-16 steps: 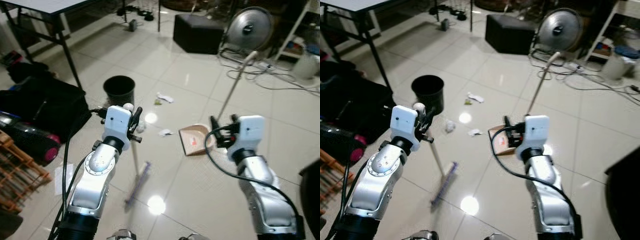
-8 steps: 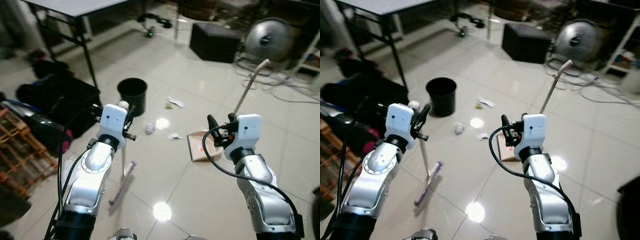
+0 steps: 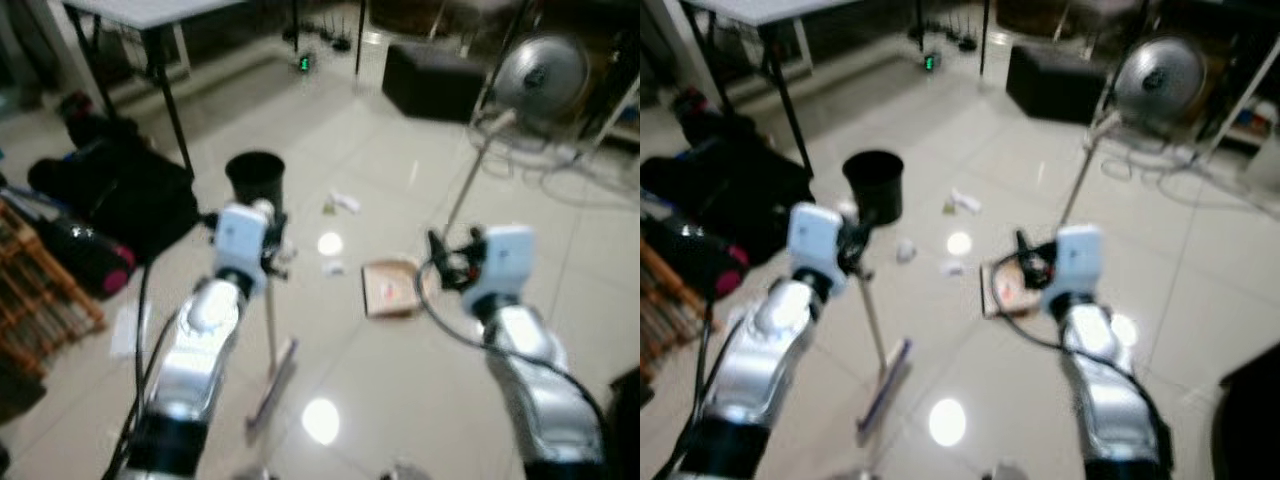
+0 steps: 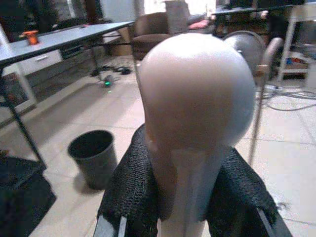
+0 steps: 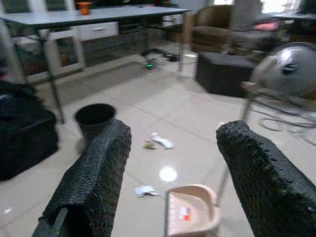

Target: Sweep floor

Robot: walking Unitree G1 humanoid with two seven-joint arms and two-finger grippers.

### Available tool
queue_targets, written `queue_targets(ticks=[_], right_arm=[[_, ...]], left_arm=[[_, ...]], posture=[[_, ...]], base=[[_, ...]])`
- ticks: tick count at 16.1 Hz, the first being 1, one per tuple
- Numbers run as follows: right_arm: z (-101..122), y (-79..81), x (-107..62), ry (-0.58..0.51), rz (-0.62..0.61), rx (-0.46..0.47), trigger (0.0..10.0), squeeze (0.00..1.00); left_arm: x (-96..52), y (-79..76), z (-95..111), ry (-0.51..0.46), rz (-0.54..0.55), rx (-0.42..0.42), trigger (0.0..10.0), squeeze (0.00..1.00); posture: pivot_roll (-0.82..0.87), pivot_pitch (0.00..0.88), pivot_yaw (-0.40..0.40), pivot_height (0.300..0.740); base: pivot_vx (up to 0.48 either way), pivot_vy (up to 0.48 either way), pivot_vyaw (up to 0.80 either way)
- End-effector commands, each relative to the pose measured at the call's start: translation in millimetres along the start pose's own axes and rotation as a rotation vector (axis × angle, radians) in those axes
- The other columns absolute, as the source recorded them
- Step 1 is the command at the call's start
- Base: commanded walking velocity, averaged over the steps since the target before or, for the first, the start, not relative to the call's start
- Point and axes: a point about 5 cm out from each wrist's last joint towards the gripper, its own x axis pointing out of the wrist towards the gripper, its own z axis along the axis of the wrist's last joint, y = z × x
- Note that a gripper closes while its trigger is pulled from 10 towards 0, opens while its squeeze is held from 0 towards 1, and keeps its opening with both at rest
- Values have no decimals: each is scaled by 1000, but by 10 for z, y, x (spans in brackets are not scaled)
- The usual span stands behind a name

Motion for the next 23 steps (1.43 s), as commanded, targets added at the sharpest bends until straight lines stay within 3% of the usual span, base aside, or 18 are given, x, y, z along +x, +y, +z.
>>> queue_targets(ticks=[1,4,11,19,23], right_arm=[[15,52,-1,-1,15,16,10000,0],[12,43,-18,-1,-1,43,10000,0],[-11,22,-65,8,-17,58,10000,0],[11,24,-80,10,9,11,10000,0],[12,71,-66,13,39,-4,10000,0]], left_arm=[[21,54,78,-22,8,27,10000,0],[26,27,131,-69,-18,30,10000,0],[30,8,125,-66,-35,33,10000,0],[25,16,112,-60,-26,28,10000,0],[-9,36,87,-49,-13,29,10000,0]], posture=[[-57,42,0,740],[-61,44,2,740],[-70,50,13,740],[-72,57,16,740],[-68,60,16,740]], base=[[0,0,0],[0,0,0],[270,0,-705],[350,0,0],[349,0,744]])
